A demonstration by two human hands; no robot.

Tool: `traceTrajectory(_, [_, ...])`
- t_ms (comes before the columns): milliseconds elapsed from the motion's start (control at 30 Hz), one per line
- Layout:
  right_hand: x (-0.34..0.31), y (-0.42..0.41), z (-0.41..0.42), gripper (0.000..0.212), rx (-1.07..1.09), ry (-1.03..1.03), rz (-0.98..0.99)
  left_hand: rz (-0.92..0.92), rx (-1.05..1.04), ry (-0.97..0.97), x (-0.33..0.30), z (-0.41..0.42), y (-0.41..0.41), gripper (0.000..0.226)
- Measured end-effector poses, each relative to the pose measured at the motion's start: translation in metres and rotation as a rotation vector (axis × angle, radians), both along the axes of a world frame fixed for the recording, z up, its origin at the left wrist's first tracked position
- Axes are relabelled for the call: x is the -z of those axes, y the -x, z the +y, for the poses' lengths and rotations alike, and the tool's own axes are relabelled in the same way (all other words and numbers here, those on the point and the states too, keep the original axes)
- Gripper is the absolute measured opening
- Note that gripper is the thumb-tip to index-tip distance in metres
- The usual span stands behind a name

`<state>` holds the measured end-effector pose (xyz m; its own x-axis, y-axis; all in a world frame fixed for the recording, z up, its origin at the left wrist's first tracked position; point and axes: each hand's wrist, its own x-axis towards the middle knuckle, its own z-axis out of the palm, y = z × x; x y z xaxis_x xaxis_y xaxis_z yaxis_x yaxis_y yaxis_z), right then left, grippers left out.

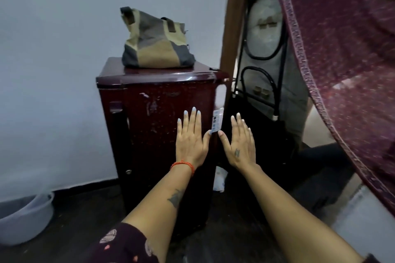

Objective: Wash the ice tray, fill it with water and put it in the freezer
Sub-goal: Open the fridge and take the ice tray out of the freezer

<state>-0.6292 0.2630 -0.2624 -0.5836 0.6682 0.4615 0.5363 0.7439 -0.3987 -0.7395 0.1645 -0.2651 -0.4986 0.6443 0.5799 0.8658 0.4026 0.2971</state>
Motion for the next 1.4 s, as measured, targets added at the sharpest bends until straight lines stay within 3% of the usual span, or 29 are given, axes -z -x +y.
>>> traceTrajectory(300, [0.025, 0.093, -0.043, 0.071, -0.27, 0.035, -0.035, -0.126, -0.29, -0.029, 0.028, -0.071, 0.067, 0.08])
traceTrajectory(667, [0.047, 0.214, -0.083, 0.072, -0.412, 0.099, -0.021, -0.313, -0.451, -0.111, 0.052, -0.115, 0.169, 0.066])
traceTrajectory(867, [0.048, 0.267, -0.102, 0.067, -0.449, 0.217, 0.111, -0.433, -0.415, -0.232, 0.06, -0.114, 0.209, 0.068])
traceTrajectory(1067, [0.044, 0.31, -0.128, 0.061, -0.418, 0.514, 0.339, -0.655, -0.321, -0.261, 0.075, -0.104, 0.232, 0.068])
traceTrajectory(1400, [0.047, 0.33, -0.131, 0.053, -0.379, 0.512, 0.267, -0.742, -0.297, -0.271, 0.083, -0.098, 0.25, 0.046])
